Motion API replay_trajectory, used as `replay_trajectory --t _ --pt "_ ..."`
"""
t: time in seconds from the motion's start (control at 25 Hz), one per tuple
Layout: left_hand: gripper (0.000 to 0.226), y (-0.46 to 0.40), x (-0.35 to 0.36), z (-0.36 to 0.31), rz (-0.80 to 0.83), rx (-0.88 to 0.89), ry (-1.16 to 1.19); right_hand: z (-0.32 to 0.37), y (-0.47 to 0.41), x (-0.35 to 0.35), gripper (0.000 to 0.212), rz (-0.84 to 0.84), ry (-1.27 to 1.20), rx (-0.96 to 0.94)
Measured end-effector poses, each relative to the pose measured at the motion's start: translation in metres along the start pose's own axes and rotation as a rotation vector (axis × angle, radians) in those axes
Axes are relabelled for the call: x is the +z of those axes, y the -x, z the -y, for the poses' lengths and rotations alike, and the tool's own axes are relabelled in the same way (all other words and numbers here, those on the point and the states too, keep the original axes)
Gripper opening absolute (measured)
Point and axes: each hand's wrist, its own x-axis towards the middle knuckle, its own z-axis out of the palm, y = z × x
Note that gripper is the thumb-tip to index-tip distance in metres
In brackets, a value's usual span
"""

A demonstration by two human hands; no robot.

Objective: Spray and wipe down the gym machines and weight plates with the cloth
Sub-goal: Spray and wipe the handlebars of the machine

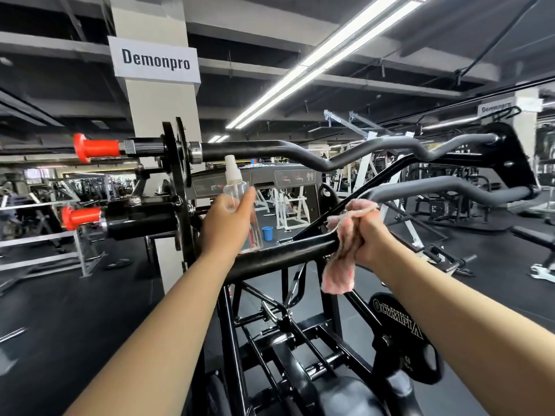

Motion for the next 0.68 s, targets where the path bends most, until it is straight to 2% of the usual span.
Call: replay_trajectory --t 0.04,0.12,0.16,0.24,0.28,0.36,0.52,0.6,0.68 --pt "0.05 0.0 0.001 0.0 0.008 0.002 0.008 -0.008 -0.002 0.002 0.026 0.052 -0.131 -0.006" --pt "0.055 0.0 0.0 0.002 0.008 0.006 -0.004 -0.018 0.001 0.009 0.009 0.111 -0.217 0.03" --pt "0.054 0.0 0.0 0.002 -0.003 0.01 -0.026 -0.021 0.003 0.012 0.006 0.051 -0.165 0.012" --pt "0.051 0.001 -0.001 0.0 -0.037 0.015 -0.037 -0.03 0.011 0.021 0.019 -0.132 -0.087 -0.103" --pt "0.048 0.002 -0.001 -0.001 -0.05 0.014 -0.024 -0.037 0.016 0.027 0.023 -0.175 -0.081 -0.131" --pt "0.042 0.004 -0.002 -0.003 -0.056 0.014 -0.003 -0.052 0.018 0.035 0.019 -0.239 -0.029 -0.126" --pt "0.043 0.005 -0.003 -0.003 -0.047 0.017 0.024 -0.075 0.033 0.05 0.015 -0.179 0.055 -0.151" --pt "0.047 0.003 -0.003 -0.001 -0.049 0.005 0.06 -0.092 0.055 0.058 0.006 -0.119 0.202 -0.172" --pt "0.046 0.003 -0.004 -0.002 -0.056 -0.012 0.087 -0.103 0.077 0.061 0.031 -0.029 0.266 -0.071"
